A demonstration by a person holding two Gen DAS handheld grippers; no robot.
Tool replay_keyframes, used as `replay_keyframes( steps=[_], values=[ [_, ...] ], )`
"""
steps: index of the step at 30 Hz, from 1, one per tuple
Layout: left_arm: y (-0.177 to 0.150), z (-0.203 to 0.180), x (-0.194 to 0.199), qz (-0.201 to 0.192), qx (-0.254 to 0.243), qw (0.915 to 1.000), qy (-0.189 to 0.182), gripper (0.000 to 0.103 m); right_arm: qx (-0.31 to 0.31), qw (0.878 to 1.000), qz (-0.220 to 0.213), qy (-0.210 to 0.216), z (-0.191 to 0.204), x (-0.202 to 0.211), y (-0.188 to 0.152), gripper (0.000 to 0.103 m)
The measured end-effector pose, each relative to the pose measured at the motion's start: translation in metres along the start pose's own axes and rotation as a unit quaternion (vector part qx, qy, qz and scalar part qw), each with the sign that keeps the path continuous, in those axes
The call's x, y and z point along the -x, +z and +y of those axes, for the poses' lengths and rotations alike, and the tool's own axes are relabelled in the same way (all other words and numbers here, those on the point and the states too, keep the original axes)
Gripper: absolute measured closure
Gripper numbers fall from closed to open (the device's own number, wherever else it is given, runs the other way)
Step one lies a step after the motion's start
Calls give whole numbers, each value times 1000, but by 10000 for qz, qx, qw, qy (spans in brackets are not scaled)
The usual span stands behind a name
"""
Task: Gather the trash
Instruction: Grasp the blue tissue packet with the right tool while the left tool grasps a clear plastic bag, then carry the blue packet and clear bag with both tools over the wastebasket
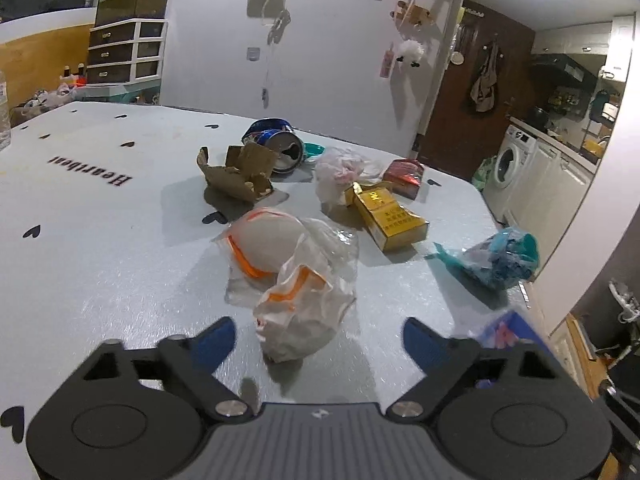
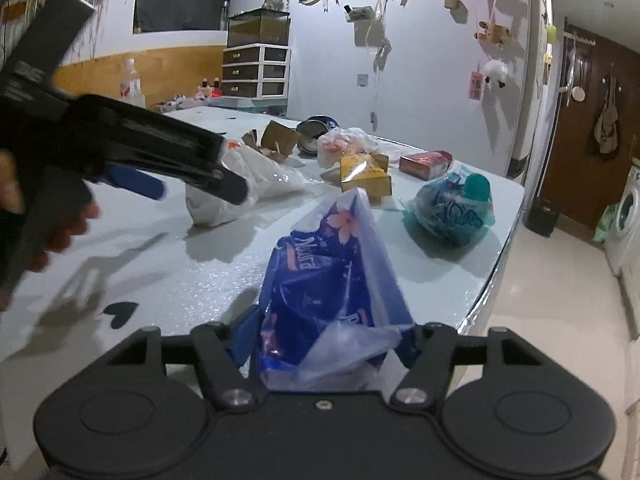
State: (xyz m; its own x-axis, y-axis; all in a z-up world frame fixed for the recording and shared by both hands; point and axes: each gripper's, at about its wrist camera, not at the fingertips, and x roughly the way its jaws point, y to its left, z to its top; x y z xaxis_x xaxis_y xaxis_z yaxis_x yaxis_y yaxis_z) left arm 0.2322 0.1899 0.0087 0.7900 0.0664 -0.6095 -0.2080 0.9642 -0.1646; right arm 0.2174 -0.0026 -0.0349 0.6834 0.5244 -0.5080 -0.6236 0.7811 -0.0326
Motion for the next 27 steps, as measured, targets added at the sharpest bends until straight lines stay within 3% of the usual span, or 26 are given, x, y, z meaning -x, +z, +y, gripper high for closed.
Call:
replay_keyframes(
  steps=[5, 7, 10, 27],
  values=[
    [1, 8, -13, -37, 270, 9995, 130, 40, -6, 9999, -53, 129, 2, 14, -5, 56],
    [0, 10, -15, -64, 366, 9991, 197, 56, 2, 9998, -71, 186, 4, 19, -6, 60],
    [-4, 10, -11, -155, 289, 9991, 280, 64, -54, 9997, -64, 251, 5, 25, -7, 65],
    [-47, -32, 74, -672, -563, 9957, 292, 69, -686, 9973, -278, 8, -8, 74, -12, 69]
  ],
)
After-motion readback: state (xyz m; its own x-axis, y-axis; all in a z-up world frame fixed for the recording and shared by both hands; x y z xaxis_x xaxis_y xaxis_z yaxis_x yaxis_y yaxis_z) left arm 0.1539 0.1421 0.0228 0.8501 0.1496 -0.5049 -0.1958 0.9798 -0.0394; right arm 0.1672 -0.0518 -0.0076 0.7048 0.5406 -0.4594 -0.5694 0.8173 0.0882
